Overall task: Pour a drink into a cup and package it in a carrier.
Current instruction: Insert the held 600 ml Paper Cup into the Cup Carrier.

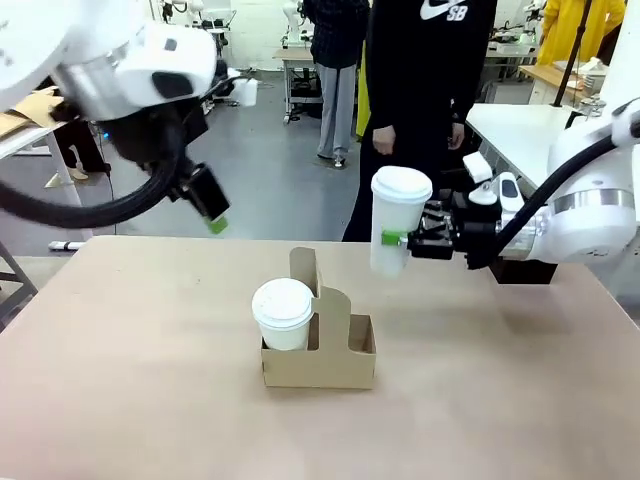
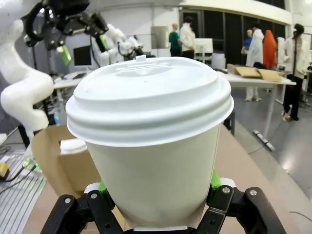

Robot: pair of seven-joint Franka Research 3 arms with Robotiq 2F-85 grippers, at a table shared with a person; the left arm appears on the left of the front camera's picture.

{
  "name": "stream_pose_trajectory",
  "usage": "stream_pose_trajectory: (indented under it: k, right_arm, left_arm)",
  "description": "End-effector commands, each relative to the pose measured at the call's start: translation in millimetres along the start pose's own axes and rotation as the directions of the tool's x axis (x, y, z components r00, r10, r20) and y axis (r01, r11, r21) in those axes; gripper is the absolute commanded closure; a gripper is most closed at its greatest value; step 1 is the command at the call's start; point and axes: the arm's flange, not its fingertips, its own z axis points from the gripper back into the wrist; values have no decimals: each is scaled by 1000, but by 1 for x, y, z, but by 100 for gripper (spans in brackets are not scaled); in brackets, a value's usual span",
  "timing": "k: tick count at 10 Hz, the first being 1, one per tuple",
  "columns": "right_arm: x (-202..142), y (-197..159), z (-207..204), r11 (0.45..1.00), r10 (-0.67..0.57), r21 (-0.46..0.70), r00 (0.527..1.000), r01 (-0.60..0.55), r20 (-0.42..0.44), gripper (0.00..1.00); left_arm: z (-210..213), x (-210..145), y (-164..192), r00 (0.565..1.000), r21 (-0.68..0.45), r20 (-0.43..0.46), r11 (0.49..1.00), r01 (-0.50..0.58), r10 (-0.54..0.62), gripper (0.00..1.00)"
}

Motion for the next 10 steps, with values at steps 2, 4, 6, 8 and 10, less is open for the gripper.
stream_pose_trajectory:
  k: [2, 4, 6, 8, 10]
  right_arm:
    - [0, 0, 0, 1000, 0, 0, 1000, 0, 0, 20]
    - [0, 0, 0, 1000, 0, 0, 1000, 0, 0, 20]
    - [3, 8, -3, 987, 48, 147, 996, -59, 73, 20]
    - [8, 18, -21, 958, 35, 279, 992, -68, 120, 20]
    - [1, 26, -41, 927, 13, 370, 993, -57, 121, 20]
  left_arm:
    - [0, 0, 0, 1000, 0, 0, 1000, 0, 0, 0]
    - [0, 0, 0, 1000, 0, 0, 1000, 0, 0, 0]
    - [-4, -5, 2, 1000, 5, 10, 1000, 15, -15, 0]
    - [-27, -34, 30, 996, 7, 72, 999, 46, -47, 0]
    - [-43, -53, 41, 988, -13, 115, 995, 103, -101, 0]
